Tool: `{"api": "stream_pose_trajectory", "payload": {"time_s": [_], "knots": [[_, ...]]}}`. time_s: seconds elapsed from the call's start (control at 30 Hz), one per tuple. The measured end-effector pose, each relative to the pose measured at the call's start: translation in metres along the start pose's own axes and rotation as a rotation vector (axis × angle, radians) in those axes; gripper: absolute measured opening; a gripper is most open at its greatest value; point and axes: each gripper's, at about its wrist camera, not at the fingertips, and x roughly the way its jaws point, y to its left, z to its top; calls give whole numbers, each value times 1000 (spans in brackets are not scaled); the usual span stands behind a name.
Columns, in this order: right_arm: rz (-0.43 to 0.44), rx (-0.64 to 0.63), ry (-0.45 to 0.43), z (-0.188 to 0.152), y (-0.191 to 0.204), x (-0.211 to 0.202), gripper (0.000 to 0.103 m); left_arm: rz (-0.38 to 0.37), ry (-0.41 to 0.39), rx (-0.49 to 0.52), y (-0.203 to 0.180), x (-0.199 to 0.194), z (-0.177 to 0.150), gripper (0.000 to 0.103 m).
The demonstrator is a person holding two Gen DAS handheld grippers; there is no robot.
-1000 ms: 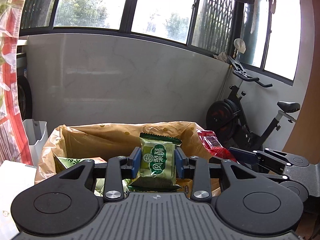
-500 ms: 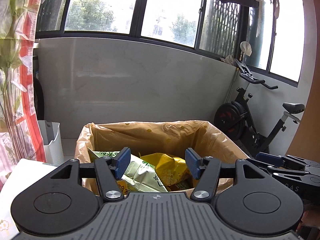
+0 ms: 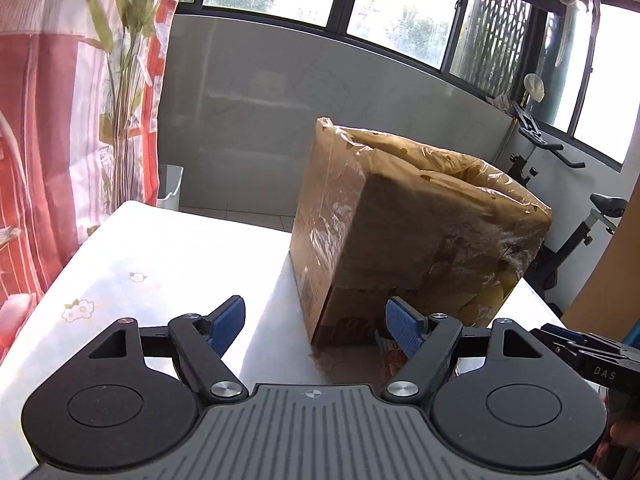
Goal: Organize snacks
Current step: 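Move the left gripper to the cracker pack while the right reaches another red packet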
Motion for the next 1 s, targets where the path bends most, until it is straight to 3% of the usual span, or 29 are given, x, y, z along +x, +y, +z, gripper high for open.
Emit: {"api": "stream_pose_trajectory", "payload": {"time_s": [0.2,0.37,0.47,0.53,0.6,0.87,1.0], "knots": [[-55,-54,166,-55,8,7,57,-8,64,-18,12,8,-23,79],[-69,-93,240,-83,10,3,62,-8,110,-15,7,13,-43,79],[-61,-113,237,-85,16,0,63,-15,118,-15,6,15,-47,79],[-60,-138,231,-84,20,-1,70,-20,126,-12,6,17,-48,79],[-66,-153,251,-86,23,2,83,-14,141,-8,5,21,-51,79],[-70,-241,322,-103,33,18,81,41,199,-10,7,48,-62,84],[-59,-236,304,-105,30,17,71,57,223,0,2,58,-68,87]]}}
